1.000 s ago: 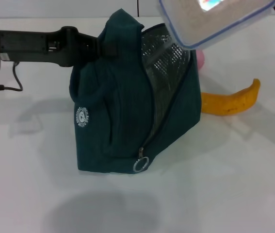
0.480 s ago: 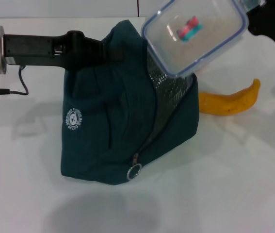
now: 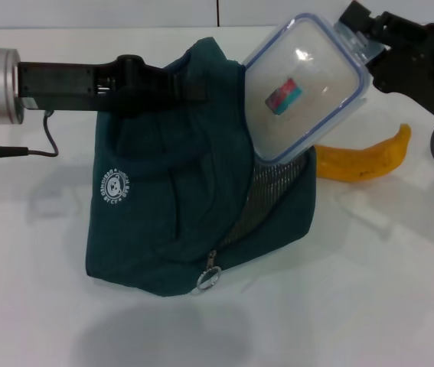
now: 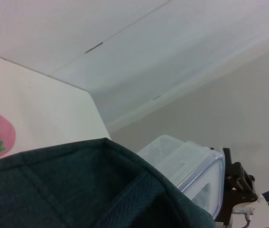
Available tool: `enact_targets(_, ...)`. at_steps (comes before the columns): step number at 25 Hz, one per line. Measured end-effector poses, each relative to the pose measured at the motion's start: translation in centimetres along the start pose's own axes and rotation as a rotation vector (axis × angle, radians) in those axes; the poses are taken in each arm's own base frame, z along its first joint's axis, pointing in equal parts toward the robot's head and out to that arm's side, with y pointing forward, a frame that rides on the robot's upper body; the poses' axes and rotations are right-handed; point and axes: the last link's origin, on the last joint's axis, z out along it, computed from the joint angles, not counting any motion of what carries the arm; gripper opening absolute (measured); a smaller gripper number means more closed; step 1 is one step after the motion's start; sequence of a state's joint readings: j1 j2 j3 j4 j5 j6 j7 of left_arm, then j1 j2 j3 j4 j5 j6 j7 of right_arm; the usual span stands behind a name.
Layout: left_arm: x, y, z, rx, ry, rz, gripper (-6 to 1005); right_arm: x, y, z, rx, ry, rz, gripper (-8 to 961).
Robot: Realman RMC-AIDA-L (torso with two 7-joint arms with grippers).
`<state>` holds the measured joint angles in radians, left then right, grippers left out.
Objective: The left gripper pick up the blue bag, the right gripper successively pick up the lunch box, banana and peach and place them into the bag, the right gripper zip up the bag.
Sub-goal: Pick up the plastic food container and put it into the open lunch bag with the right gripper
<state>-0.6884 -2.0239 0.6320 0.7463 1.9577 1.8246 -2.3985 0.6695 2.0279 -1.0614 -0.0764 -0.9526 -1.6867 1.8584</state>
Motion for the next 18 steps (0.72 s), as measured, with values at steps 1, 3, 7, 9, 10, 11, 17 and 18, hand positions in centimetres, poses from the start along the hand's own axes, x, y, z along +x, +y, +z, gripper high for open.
enact_targets(1,0.0,0.0,0.2,-0.004,-0.001,0.002,43,0.1,0.0,0.2,0.001,0.012,0.0,95)
enact_targets(3,-0.1,0.1,0.4,-0.01,-0.003,0.003,43,0.2,0.0,0.4,0.002,0.025,-0.001,95)
enact_targets(7,-0.3,0.1,0.7,-0.017,-0.011,-0.001,43,0.1,0.2,0.8,-0.014,0.035,-0.004,95)
enact_targets(9,-0.4,0.1,1.0,-0.032,-0.014,-0.007,43,0.1,0.3,0.9,-0.021,0.035,-0.006,95)
enact_targets(10,-0.4,0.1,1.0,-0.032,-0.014,-0.007,43,0.1,0.3,1.0,-0.021,0.037,-0.006,95)
enact_targets(11,-0.4,0.2,1.1,-0.037,-0.015,-0.007,43,0.1,0.2,1.0,-0.018,0.041,-0.006,95)
enact_targets(17,-0.8,0.1,1.5,-0.05,-0.017,-0.017,43,1.2,-0.8,1.0,0.05,0.104,0.007,95)
enact_targets(18,-0.9,0.0,1.7,-0.054,-0.017,-0.02,43,1.3,-0.9,1.0,0.057,0.112,0.009,95)
